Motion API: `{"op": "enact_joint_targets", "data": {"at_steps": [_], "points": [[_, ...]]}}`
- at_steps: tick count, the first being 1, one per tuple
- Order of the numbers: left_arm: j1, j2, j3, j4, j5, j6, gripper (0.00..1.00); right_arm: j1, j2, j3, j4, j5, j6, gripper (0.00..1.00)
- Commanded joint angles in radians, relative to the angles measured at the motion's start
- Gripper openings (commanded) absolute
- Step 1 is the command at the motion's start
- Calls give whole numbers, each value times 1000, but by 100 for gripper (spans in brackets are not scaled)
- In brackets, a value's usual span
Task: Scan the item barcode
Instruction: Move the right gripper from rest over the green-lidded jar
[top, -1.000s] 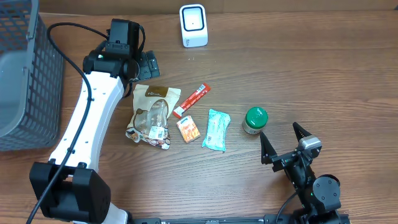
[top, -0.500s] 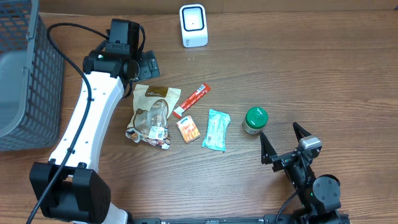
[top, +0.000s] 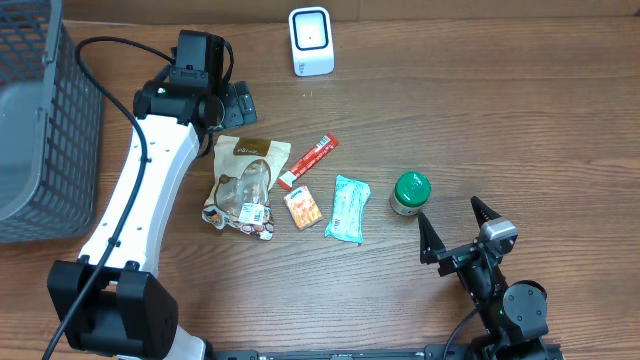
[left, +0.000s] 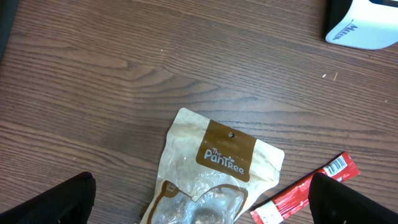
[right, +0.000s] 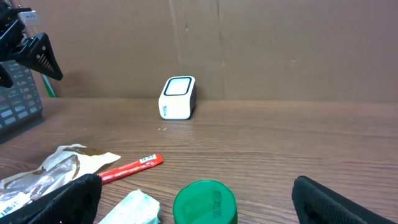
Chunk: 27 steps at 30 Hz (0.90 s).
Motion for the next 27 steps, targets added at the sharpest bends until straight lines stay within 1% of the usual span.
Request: {"op": "enact_joint_targets", "data": {"at_steps": [1,6,8,10,14,16,23,27], "points": [[-2,-1,13,-2,-6,-7,100,-3,-12,-11,3,-3,4,100],[-2,-1,13,-2,-6,-7,100,-3,-12,-10,4,21,3,100],[-2,-1,13,-2,-6,-7,100,-3,-12,-10,44,55,4,100],[-2,-1,13,-2,-6,-7,100,-3,-12,-10,59,16,6,100],[-2,-1,13,-2,-6,-7,100,-3,-12,8,31,-10,112,100],[-2,-1,13,-2,-6,-7,100,-3,-12,40,3,-10,127,100],[-2,-1,13,-2,-6,-7,100,-3,-11,307,-249,-8,127,100],[-2,-1,13,-2,-6,-7,100,-3,6,438,-332,-8,127,100]]}}
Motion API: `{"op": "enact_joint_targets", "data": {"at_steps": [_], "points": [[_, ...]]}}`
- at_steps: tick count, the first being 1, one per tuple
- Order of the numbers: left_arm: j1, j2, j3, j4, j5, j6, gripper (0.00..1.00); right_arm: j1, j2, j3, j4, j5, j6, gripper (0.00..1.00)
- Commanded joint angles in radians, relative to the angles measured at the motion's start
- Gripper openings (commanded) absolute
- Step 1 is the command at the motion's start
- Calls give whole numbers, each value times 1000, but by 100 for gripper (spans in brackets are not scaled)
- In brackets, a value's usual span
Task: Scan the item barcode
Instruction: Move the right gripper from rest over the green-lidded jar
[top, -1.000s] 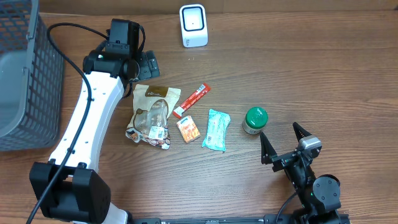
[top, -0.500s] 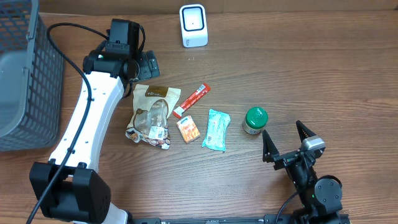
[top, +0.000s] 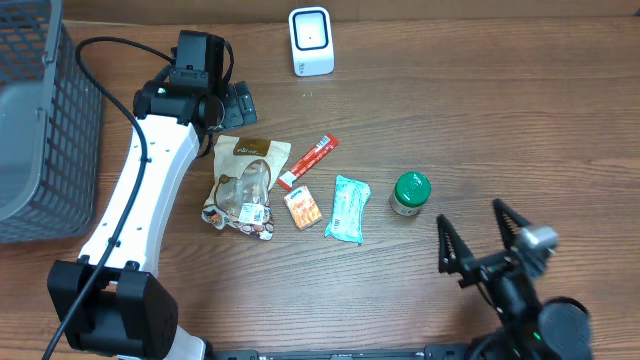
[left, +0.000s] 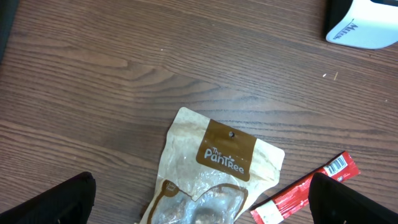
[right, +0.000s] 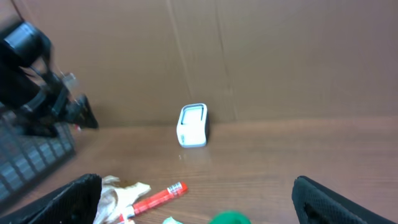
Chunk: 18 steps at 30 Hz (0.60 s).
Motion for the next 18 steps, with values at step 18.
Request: {"op": "enact_joint_targets", "data": {"at_steps": [18], "points": [[-2,-1,13,1,-6,-7,100,-3,555,861,-441,23,43,100]]}}
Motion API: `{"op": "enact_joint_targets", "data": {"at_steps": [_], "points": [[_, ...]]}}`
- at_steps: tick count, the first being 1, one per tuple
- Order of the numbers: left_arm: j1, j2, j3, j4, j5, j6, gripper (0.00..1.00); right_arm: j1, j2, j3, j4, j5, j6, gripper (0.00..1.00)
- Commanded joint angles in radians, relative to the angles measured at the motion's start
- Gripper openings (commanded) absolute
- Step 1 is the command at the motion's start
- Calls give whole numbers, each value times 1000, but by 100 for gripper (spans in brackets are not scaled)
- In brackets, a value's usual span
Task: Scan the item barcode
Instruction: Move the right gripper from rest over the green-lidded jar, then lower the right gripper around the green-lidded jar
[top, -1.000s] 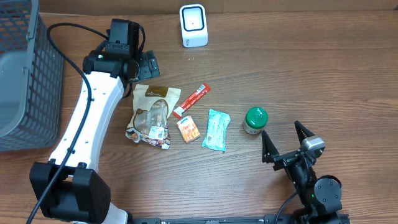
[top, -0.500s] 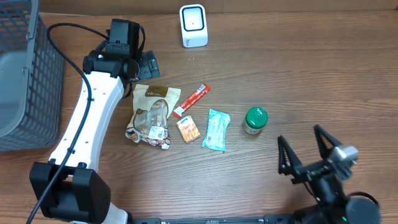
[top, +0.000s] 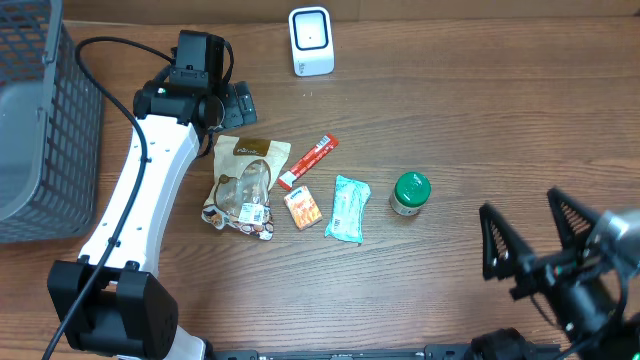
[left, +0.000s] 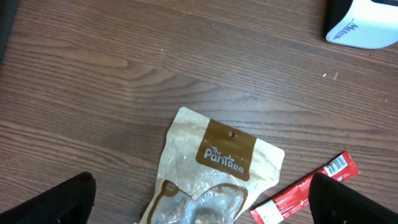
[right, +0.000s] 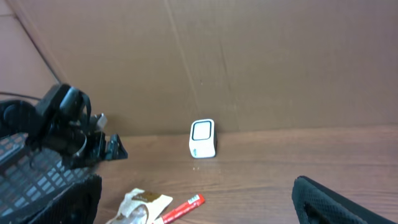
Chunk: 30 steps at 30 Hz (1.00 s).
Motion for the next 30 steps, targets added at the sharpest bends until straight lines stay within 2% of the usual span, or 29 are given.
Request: {"op": "enact_joint_targets", "data": {"at_steps": [1,7,16,17,19,20,23,24,27,28,30], "points": [[-2,-1,13,1,-6,-6,100,-3,151,135,-42,15,5,100],[-2,-1,13,1,-6,-6,100,-3,440,323,-212,-61,5,100],[-2,-1,13,1,-6,-6,100,-3,742,335,-253,-233,6,100],[-2,-1,13,1,-6,-6,100,-3,774,335,-256,-234,6,93],[-2,-1,13,1,-6,-6,100,-3,839,335,-259,-234,10,56],[-2,-1,13,1,-6,-6,100,-3,862,335,-259,-235,17,41],[-2,-1,13,1,-6,-6,100,-3,937,335,-269,-241,37,15],[-2,-1,13,1,-6,-6,100,-3,955,335,-271,-246,36,11],[-2,-1,13,1,-6,-6,100,-3,1004,335,-278,-263,36,11],[-2,-1,13,1,-6,-6,100,-3,1015,335,-277,-269,36,15],[-2,-1,13,1,-6,-6,100,-3,1031,335,-273,-275,36,29]]}}
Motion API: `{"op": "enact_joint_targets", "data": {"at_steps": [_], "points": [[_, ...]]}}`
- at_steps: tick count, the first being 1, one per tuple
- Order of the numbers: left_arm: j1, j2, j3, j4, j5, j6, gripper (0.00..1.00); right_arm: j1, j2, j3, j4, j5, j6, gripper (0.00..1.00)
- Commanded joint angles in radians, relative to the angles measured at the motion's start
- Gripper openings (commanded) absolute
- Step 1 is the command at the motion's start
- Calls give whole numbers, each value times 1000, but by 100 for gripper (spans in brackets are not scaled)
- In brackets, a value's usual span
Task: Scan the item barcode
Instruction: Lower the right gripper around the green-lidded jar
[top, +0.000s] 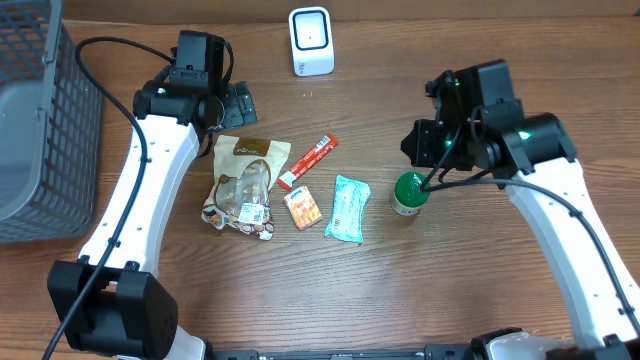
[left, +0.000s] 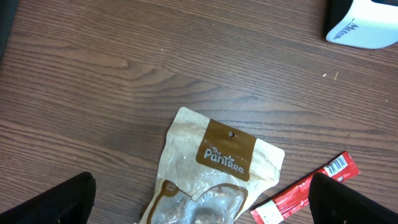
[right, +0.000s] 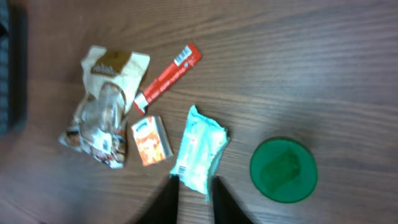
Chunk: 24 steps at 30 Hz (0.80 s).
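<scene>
The white scanner (top: 311, 40) stands at the table's back edge. In a row mid-table lie a brown snack bag (top: 243, 185), a red stick pack (top: 308, 160), a small orange box (top: 302, 207), a teal packet (top: 347, 209) and a green-lidded jar (top: 410, 192). My left gripper (left: 200, 199) hovers open over the bag's (left: 214, 168) top, its fingers wide apart. My right gripper (right: 194, 193) hangs above the table looking down, empty. Its blurred fingers stand a narrow gap apart over the teal packet's (right: 200, 152) near end, left of the jar (right: 283, 169).
A grey wire basket (top: 30, 130) stands at the left edge. The left arm's black cable loops over the table beside it. The right arm reaches in from the right side, over the wood beside the jar.
My right arm was low at the front right with jaws wide and its camera facing the back wall. Now it is above the jar, looking down, fingers close together. The left arm has not moved.
My right gripper first sat low near the front edge behind the jar, wide open, looking level at the scanner. It then stood higher and farther right at each moment. Now it hangs over the items, looking down. The left gripper and all items kept their places.
</scene>
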Motion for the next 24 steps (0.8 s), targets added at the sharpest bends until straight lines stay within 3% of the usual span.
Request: {"op": "enact_joint_targets", "data": {"at_steps": [1,4,11,18,22,24], "points": [[-2,-1,13,1,-6,-6,100,-3,10,19,8,-27,-2,34],[-2,-1,13,1,-6,-6,100,-3,14,19,17,-27,-2,40],[-2,-1,13,1,-6,-6,100,27,14,17,44,-26,7,40],[-2,-1,13,1,-6,-6,100,95,16,-7,68,146,187,41],[-2,-1,13,1,-6,-6,100,153,27,-8,80,177,208,48],[-2,-1,13,1,-6,-6,100,180,36,-8,78,225,211,57]]}}
